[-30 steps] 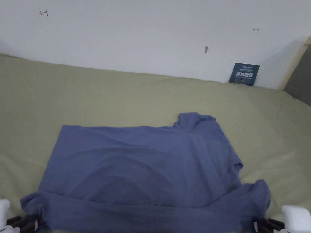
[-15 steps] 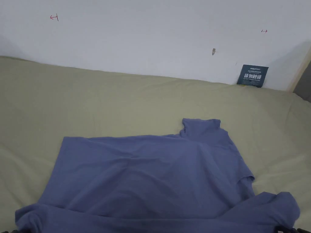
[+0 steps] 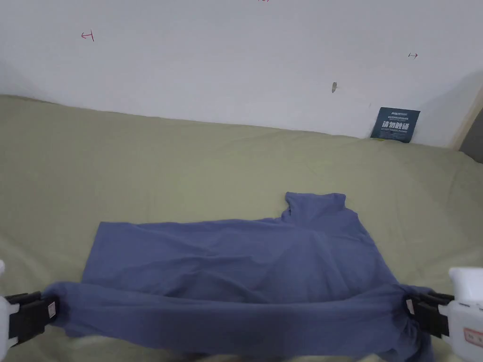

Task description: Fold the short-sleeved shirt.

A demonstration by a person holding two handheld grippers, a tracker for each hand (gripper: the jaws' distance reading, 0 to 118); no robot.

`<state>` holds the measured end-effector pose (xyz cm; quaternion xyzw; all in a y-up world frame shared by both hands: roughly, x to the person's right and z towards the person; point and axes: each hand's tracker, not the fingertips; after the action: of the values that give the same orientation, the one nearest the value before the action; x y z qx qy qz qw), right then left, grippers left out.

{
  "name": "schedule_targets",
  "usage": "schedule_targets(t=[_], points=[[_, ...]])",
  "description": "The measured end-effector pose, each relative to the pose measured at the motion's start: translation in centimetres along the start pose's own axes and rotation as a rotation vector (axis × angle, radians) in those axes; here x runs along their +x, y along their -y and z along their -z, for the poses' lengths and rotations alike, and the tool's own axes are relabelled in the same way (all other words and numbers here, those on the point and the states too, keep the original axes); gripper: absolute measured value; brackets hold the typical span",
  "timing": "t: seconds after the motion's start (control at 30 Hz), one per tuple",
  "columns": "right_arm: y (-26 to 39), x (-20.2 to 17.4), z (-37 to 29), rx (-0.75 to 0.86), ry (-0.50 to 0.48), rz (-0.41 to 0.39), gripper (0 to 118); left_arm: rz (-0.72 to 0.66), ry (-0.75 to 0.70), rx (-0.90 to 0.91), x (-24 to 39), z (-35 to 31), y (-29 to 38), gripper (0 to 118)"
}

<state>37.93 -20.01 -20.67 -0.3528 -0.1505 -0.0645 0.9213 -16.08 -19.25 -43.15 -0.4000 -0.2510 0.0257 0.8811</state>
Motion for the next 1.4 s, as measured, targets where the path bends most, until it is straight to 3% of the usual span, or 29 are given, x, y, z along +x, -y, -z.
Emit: schedule_targets(t=[0.17, 0.2, 0.23, 0.27, 0.3, 0.37, 0.43, 0.5, 0.63, 0.67, 0.7, 0.73, 0.77, 0.8, 0.83, 0.97, 1.03, 1.17, 1.23, 1.3, 1.4], points=[[-2.0, 1.0, 5.0, -0.068, 0.025, 0.026, 8, -0.008, 0.012, -0.058, -1.4, 4.2, -1.7, 6], [-2.1, 1.1, 5.9, -0.078, 0.035, 0.023, 17, -0.01, 0.006, -0.06, -1.6, 5.1, -1.7, 10], [-2.1, 1.1, 6.5, -0.078, 0.043, 0.021, 36, -0.01, 0.009, -0.076, -1.8, 5.9, -1.6, 18], [-2.0, 1.3, 7.0, -0.064, 0.087, 0.01, 66, -0.004, -0.003, -0.104, -2.0, 6.7, -1.6, 33], [-2.0, 1.3, 7.2, -0.051, 0.135, 0.0, 76, 0.008, -0.06, -0.128, -2.1, 7.3, -1.5, 45], [-1.8, 1.8, 6.7, -0.014, 0.173, 0.054, 75, -0.003, -0.122, -0.149, -2.5, 7.3, -1.1, 71], [-1.5, 2.0, 4.9, 0.043, 0.18, 0.126, 75, -0.063, -0.093, -0.086, -3.2, 5.5, -0.7, 71], [-1.1, 1.3, 2.6, 0.122, 0.191, 0.142, 75, -0.136, -0.105, -0.031, -3.5, 3.3, -0.6, 70], [0.0, -1.2, -1.8, 0.202, 0.085, 0.209, 75, -0.209, -0.106, 0.117, -1.9, -1.6, 0.4, 69], [0.4, -2.2, -2.6, 0.203, 0.076, 0.21, 75, -0.207, -0.086, 0.146, -1.1, -2.7, 1.0, 60], [0.9, -3.3, -3.5, 0.2, 0.081, 0.201, 74, -0.184, -0.06, 0.175, -0.3, -3.6, 1.9, 39], [1.5, -4.3, -4.2, 0.195, 0.076, 0.189, 72, -0.164, -0.059, 0.192, 0.6, -4.2, 2.8, 9], [2.1, -5.4, -4.8, 0.18, 0.073, 0.17, 59, -0.128, -0.078, 0.206, 1.6, -4.8, 3.7, 0], [3.0, -6.5, -5.1, 0.165, 0.072, 0.154, 34, -0.077, -0.095, 0.2, 2.6, -5.0, 4.7, 0], [3.9, -7.4, -5.5, 0.131, 0.05, 0.137, 1, -0.035, -0.118, 0.169, 3.4, -4.9, 5.5, 0], [7.9, -10.4, -6.1, 0.068, 0.06, 0.116, 0, 0.079, -0.127, 0.04, 4.4, -2.9, 9.0, 0], [9.1, -10.5, -5.8, 0.004, -0.022, 0.14, 0, 0.043, -0.116, 0.0, 4.4, -1.5, 9.9, 0], [9.7, -9.9, -5.8, 0.015, 0.013, 0.13, 0, -0.08, -0.081, 0.005, 3.5, 1.8, 8.6, 0], [9.5, -8.7, -5.8, 0.019, 0.014, 0.164, 0, -0.06, -0.091, 0.007, 3.3, 4.1, 7.4, 0], [9.2, -7.2, -6.0, 0.025, 0.034, 0.197, 0, -0.014, -0.135, 0.003, 3.6, 6.3, 6.1, 25], [8.9, -5.3, -6.5, 0.027, 0.088, 0.228, 0, -0.016, -0.164, -0.001, 3.3, 8.9, 4.5, 37]])
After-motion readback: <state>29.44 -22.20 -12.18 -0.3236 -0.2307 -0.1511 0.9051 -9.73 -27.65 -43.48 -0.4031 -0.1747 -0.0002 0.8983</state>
